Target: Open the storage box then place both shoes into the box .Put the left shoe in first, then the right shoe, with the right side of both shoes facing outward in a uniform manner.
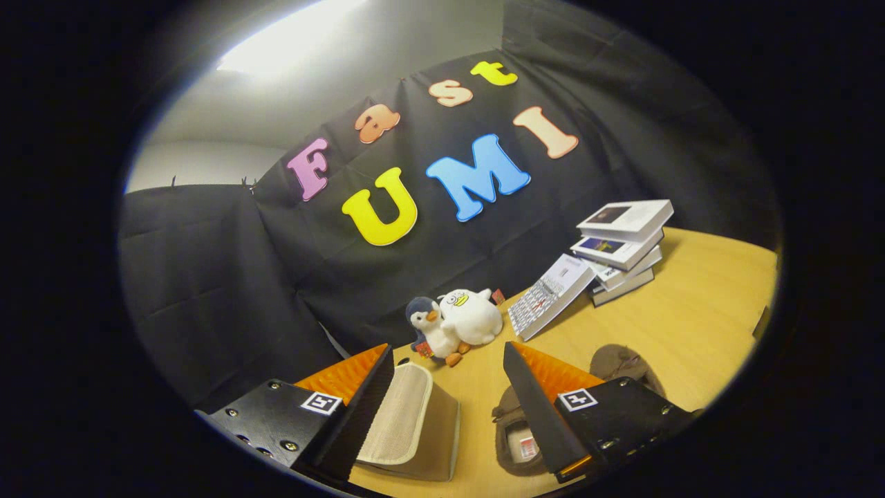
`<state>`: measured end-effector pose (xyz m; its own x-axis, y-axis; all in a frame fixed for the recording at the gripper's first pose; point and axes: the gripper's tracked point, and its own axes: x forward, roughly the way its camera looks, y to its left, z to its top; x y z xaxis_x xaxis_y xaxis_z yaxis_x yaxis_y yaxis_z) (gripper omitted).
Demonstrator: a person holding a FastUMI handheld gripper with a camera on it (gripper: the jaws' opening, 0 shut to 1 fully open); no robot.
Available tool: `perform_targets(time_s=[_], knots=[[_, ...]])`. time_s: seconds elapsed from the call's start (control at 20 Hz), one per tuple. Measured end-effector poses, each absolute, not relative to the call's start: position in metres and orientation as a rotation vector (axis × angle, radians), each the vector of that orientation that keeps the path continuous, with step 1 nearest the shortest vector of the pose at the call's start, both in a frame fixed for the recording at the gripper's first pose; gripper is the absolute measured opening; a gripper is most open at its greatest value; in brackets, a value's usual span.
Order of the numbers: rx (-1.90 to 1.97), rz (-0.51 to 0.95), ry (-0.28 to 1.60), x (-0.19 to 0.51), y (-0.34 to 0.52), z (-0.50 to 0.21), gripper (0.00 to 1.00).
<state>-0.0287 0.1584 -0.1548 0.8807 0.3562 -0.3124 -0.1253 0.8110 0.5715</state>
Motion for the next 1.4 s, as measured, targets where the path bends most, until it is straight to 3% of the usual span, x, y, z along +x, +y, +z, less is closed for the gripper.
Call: perform_targets(time_s=[0.7,1.05,1.15,1.2,1.25,1.35,1.4], knots=[[1.043,0.436,0.727,-0.065,0.266,-0.225,0.96],[1.298,0.42,0.882,-0.082,0.291,-0.253,0.96],[1.313,0.413,0.91,-0.08,0.296,-0.261,0.81],[1.32,0.412,0.913,-0.078,0.296,-0.26,0.59],[1.32,0.432,0.932,-0.08,0.298,-0.257,0.46],[1.295,0.46,0.947,-0.08,0.288,-0.253,0.46],[1.314,0.412,0.934,-0.071,0.287,-0.255,0.3]])
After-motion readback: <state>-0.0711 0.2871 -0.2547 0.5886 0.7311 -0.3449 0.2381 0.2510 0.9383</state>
